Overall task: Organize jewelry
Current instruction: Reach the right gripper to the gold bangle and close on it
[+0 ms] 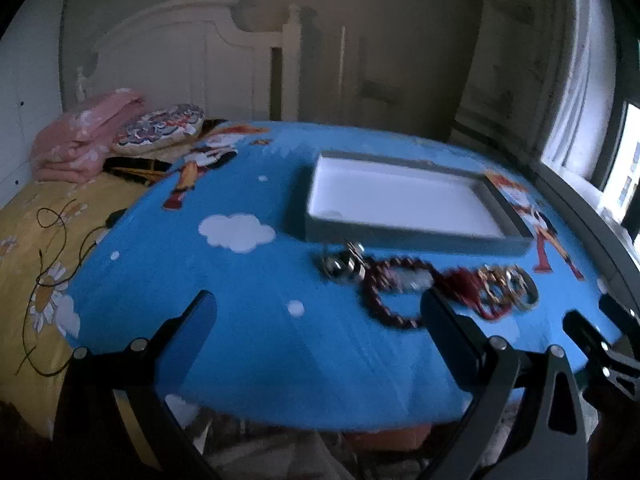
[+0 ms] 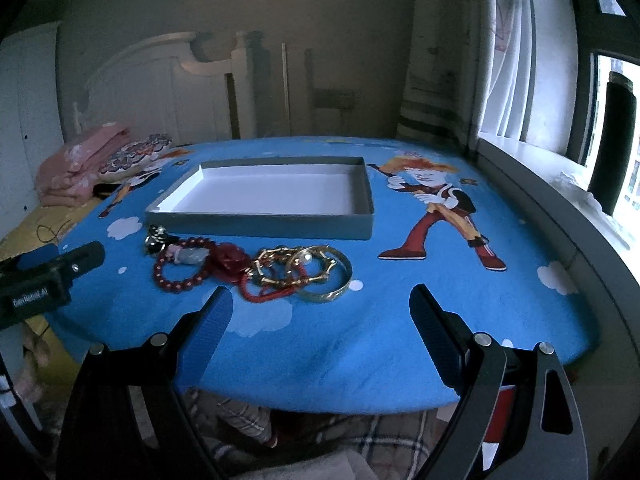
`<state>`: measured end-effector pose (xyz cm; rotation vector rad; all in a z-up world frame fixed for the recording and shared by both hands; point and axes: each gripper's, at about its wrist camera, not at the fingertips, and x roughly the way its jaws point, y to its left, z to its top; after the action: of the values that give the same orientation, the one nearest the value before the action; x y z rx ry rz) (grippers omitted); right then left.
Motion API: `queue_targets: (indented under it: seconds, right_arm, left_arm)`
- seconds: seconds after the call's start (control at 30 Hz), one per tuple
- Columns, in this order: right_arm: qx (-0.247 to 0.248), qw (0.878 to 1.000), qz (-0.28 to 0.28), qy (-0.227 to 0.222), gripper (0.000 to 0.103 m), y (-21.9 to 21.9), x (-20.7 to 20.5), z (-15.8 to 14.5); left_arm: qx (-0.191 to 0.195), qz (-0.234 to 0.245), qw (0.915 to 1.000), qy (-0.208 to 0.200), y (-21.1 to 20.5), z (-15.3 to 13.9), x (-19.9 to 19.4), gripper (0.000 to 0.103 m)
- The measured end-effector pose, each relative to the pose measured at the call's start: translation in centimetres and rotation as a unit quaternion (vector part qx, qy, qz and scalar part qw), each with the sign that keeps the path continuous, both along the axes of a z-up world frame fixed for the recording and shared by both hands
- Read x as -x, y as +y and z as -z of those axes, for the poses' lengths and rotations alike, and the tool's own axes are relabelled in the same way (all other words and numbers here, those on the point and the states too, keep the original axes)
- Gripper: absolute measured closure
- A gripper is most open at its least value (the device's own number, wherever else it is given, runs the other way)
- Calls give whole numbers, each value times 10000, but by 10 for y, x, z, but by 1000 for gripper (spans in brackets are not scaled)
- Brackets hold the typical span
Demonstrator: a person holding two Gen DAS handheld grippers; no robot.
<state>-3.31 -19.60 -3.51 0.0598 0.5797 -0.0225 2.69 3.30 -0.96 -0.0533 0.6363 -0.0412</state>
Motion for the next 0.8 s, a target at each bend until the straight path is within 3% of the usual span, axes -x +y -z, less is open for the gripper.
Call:
queue_targets:
  seconds: [0.3, 0.6, 0.8]
  right_arm:
    - [29, 9999, 115, -28, 21, -6, -22, 14]
    - [-133, 9993, 169, 290, 21, -14, -49, 34]
    - [-262, 9986, 133, 433, 21, -11, -70, 41]
  left_arm:
    - [292, -69, 9988, -393, 13, 9, -26, 5]
    - [-7, 139, 9998, 106, 4, 42, -45, 5]
    - [-34, 120, 9999, 51, 7, 46, -46, 5]
